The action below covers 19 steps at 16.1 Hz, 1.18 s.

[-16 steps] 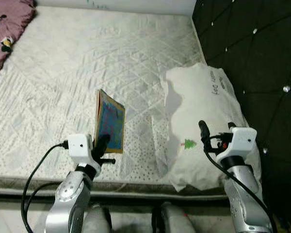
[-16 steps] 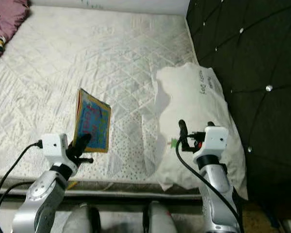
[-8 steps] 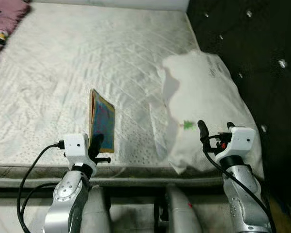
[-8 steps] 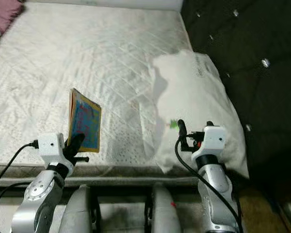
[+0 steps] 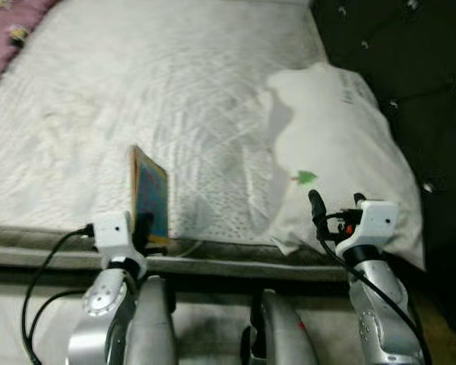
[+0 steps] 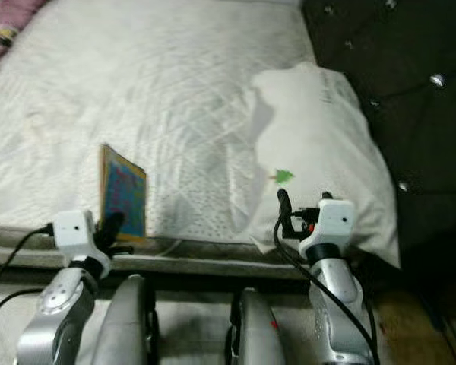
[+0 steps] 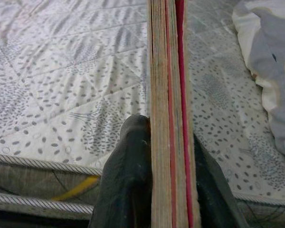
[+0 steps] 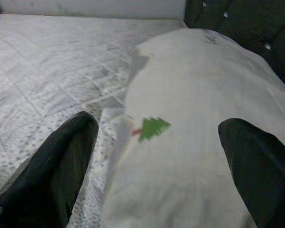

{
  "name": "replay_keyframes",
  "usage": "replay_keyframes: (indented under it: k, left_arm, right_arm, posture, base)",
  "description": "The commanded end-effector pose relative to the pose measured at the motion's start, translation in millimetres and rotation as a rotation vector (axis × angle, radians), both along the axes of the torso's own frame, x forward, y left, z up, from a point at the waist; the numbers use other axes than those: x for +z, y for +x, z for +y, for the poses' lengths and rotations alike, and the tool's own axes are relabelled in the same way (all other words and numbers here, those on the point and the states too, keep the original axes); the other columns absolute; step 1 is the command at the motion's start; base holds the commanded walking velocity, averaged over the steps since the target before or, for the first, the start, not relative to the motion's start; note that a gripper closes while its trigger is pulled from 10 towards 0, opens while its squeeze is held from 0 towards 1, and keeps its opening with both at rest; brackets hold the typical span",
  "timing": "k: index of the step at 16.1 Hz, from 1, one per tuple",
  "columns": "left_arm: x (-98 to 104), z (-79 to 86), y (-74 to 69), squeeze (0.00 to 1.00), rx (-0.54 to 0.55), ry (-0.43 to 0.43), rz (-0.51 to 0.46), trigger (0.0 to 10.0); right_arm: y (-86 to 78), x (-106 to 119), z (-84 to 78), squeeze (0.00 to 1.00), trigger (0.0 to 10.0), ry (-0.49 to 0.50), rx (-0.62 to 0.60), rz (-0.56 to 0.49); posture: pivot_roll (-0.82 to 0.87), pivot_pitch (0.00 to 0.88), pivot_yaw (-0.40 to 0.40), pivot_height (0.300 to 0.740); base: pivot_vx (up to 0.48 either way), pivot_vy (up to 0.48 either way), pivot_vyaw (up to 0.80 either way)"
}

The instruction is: Clean up the room

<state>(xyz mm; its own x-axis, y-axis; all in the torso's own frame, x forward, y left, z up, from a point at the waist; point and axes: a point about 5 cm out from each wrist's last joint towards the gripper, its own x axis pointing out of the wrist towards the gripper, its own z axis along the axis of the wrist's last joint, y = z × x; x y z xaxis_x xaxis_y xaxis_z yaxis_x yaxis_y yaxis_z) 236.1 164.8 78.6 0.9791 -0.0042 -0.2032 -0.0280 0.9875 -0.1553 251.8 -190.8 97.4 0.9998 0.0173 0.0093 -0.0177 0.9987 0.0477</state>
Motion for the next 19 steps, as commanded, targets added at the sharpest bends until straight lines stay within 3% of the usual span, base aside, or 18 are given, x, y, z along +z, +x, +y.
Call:
replay_keyframes:
  k: [1, 5, 15, 19]
  left_arm:
    - [11.1, 3.4, 1.9, 0.0, 0.016, 0.023, -0.057, 10.0]
    - [12.5, 5.5, 0.3, 0.0, 0.027, 0.033, -0.07, 10.0]
    - [18.1, 6.8, 3.7, 0.0, 0.014, 0.029, -0.118, 10.0]
    - [19.2, 6.5, 4.3, 0.0, 0.008, 0.028, -0.129, 10.0]
  right_arm:
    - [-0.3, -1.6, -1.0, 0.0, 10.0, 0.006, 0.005, 0.016]
    - [0.9, -2.2, 1.9, 0.0, 10.0, 0.012, 0.025, 0.02]
    - [1.4, -1.9, 2.0, 0.0, 10.0, 0.011, 0.032, 0.022]
    - [1.2, -2.3, 2.0, 0.0, 10.0, 0.013, 0.031, 0.024]
  posture:
    - [-0.02, 0.179, -0.057, 0.596]
    - [-0.02, 0.18, -0.061, 0.562]
    - [-0.02, 0.177, -0.062, 0.562]
    - [-0.02, 0.179, -0.061, 0.562]
  base:
    - [0.0, 0.0, 0.0]
    - [0.0, 0.0, 0.0]
    - [0.0, 0.0, 0.0]
    - [0.277, 0.0, 0.0]
